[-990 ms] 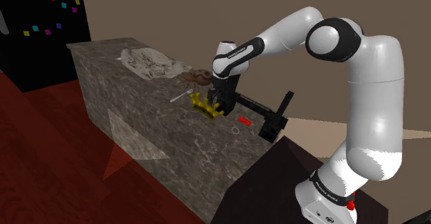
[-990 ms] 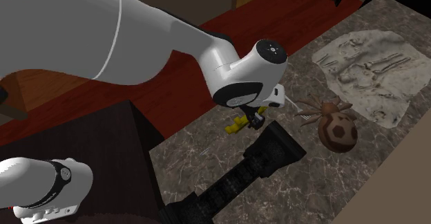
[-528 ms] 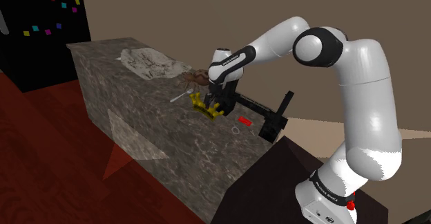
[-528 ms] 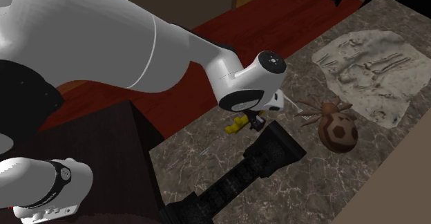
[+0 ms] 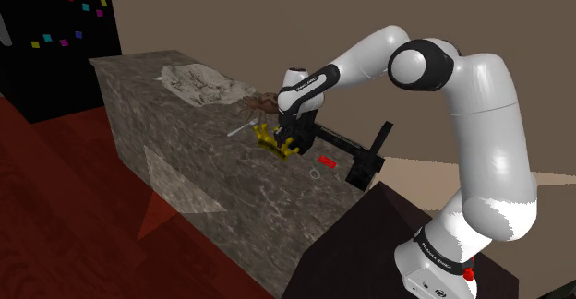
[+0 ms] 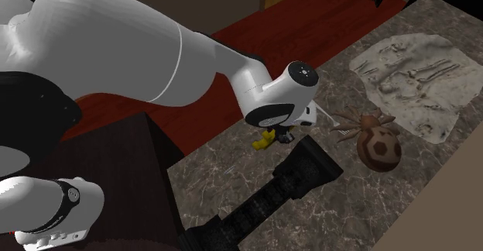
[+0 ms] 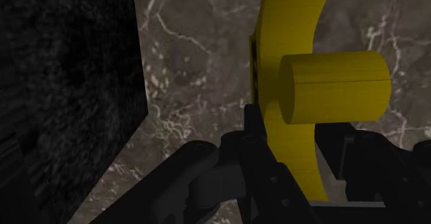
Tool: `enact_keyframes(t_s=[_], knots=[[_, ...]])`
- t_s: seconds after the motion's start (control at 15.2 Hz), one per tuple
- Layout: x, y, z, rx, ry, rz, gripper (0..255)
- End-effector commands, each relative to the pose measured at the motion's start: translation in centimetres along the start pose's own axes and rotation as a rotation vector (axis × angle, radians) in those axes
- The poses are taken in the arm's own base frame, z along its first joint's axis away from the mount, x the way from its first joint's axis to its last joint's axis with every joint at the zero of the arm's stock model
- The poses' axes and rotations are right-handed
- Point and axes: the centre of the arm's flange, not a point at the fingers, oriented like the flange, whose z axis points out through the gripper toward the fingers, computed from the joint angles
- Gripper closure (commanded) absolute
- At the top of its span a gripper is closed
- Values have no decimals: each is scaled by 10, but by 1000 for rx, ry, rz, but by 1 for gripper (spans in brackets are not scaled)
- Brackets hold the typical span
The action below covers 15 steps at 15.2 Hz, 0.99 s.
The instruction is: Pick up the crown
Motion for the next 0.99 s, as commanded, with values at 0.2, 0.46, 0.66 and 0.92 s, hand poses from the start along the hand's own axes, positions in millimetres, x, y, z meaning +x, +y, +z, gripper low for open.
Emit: enact_keyframes(t_s=[0.2,0.46,0.66,0.92], knots=[[0,0,1,0,0,0,255],[-1,0,-15,0,0,0,255],[-1,0,-31,0,0,0,255],[-2,-1,-52,0,0,0,255]])
